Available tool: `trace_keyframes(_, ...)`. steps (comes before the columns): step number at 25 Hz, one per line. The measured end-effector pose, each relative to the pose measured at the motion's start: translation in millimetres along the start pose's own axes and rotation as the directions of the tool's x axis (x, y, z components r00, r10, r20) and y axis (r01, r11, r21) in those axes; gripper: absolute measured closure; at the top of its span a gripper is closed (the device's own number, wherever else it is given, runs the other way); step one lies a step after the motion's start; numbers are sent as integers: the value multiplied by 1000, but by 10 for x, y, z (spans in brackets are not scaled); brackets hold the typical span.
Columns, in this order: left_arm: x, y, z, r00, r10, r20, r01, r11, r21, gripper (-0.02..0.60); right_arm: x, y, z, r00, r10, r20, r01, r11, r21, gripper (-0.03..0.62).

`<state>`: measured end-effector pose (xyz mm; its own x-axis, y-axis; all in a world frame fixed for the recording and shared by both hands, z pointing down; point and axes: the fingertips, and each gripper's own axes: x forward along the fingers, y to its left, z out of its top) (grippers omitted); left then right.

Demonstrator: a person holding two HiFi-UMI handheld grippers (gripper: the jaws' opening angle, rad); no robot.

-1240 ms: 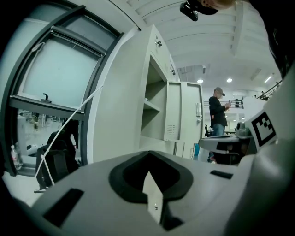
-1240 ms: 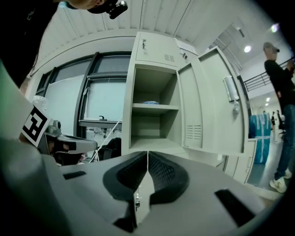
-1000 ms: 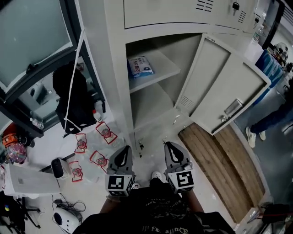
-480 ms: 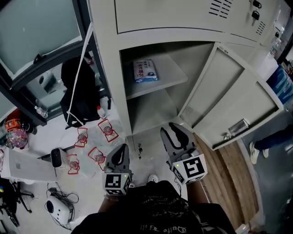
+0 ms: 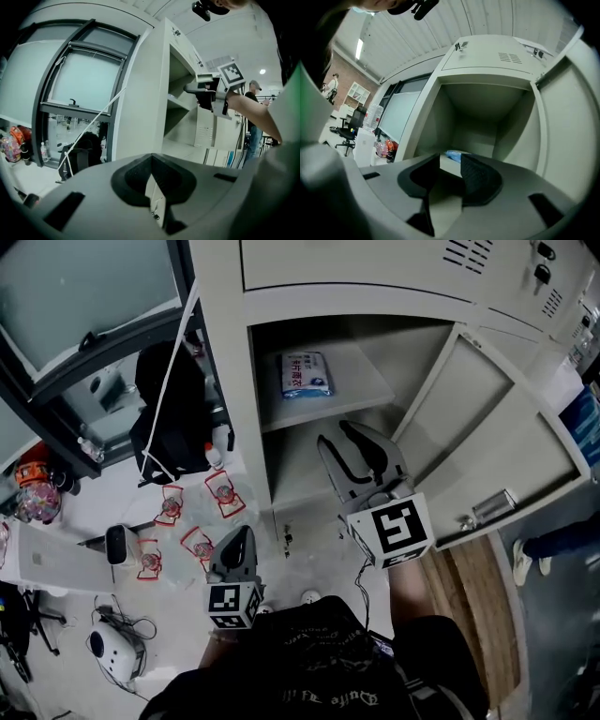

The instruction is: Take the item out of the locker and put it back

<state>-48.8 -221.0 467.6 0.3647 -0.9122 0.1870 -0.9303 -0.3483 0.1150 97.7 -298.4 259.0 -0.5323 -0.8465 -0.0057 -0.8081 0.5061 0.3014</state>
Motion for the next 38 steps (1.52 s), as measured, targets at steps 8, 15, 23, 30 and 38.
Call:
trace_keyframes(8, -51, 99, -100, 999, 38, -26, -38, 999, 8, 574, 392, -76, 141, 999, 33, -38, -36, 995, -89, 436)
trace_keyframes(15, -87, 122, -170, 998, 36, -47, -36, 999, -6, 574, 662, -98, 142, 990, 85, -113, -103, 980, -171, 424)
trace_keyframes(23, -113, 156, -212, 996, 37, -77, -37, 999, -2, 574, 876, -156, 44, 965, 134, -225, -195, 941, -275, 399)
trace_keyframes(30, -159, 300, -279, 992, 89, -86, -93, 995, -37, 574, 977, -152, -105, 933, 197, -300, -272, 934, -232, 406)
trace_keyframes(38, -178, 329, -331, 988, 119, -97, -124, 991, -46, 574, 1029, -167, -197, 894, 194, -405, -310, 918, -246, 513)
